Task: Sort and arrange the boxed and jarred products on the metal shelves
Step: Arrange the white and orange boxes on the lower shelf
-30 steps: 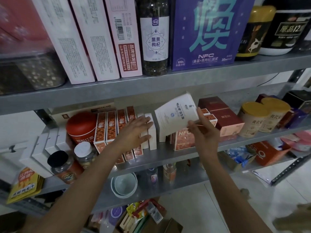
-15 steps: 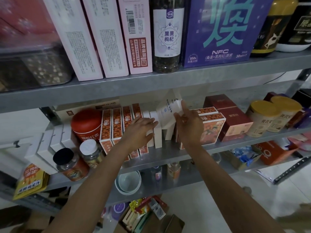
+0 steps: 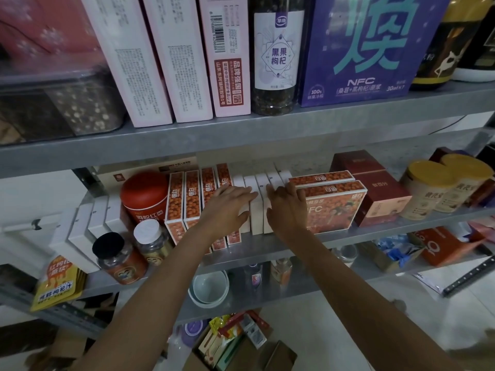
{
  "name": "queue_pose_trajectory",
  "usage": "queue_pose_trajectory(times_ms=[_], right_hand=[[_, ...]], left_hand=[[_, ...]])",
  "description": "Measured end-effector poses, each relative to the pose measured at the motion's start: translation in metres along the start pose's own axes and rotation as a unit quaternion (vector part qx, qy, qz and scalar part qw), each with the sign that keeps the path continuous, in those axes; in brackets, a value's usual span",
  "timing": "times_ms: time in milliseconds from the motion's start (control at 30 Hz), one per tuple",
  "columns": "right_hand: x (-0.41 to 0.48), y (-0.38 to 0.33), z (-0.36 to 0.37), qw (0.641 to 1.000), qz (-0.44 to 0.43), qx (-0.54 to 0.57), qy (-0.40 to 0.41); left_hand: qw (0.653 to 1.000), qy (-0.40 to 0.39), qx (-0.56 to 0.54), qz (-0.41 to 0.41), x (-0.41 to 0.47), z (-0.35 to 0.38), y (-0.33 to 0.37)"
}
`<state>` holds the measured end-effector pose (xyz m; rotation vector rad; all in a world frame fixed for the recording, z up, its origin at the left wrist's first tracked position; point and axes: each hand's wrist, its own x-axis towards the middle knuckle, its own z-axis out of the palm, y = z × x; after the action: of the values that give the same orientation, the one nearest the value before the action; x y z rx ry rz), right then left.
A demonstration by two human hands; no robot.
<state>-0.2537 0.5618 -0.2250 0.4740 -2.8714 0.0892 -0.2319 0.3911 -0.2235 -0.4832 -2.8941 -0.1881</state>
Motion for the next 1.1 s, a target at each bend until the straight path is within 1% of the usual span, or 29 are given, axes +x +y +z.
queue_pose_trajectory(times_ms=[100,233,367,467,533,600,667,800,900,1033,1100], right_hand=[[0.000,0.000,-0.001,1.000,-0.014,-0.023,-0.015],[0.001,0.003,-0.003,0.999,-0.031,-0.041,-0.007],[0.000,0.008,-0.004,0.998,0.024,-0.054,0.005],[-0.005,0.009,0.001,0.998,0.032,-0.056,0.010],[-0.012,0.007,0.002,0.997,0.035,-0.060,0.038],[-0.021,0.004,0.005,0.991,0.050,-0.073,0.097],[-0.030,0.003,0.009,0.989,0.060,-0.054,0.124],[-0.042,0.003,0.016,0.985,0.059,-0.028,0.159],[-0.046,0.003,0.019,0.981,0.062,-0.031,0.183],[-0.048,0.004,0.022,0.980,0.056,-0.036,0.189],[-0.047,0.005,0.020,0.975,0.062,-0.015,0.214]], left_hand=[[1.000,-0.013,0.021,-0.006,0.000,-0.002,0.002],[0.995,-0.040,0.097,-0.005,0.002,-0.004,0.008],[0.991,-0.053,0.119,-0.006,0.002,-0.006,0.011],[0.992,-0.054,0.113,-0.011,0.002,-0.006,0.011],[0.993,-0.055,0.108,-0.013,0.002,-0.007,0.012],[0.993,-0.057,0.104,-0.016,0.001,-0.008,0.012],[0.992,-0.062,0.104,-0.019,0.001,-0.009,0.013],[0.992,-0.070,0.103,-0.022,0.001,-0.010,0.013],[0.992,-0.069,0.098,-0.023,0.001,-0.010,0.013],[0.994,-0.063,0.090,-0.024,0.001,-0.007,0.011],[0.994,-0.063,0.088,-0.025,0.002,-0.005,0.010]])
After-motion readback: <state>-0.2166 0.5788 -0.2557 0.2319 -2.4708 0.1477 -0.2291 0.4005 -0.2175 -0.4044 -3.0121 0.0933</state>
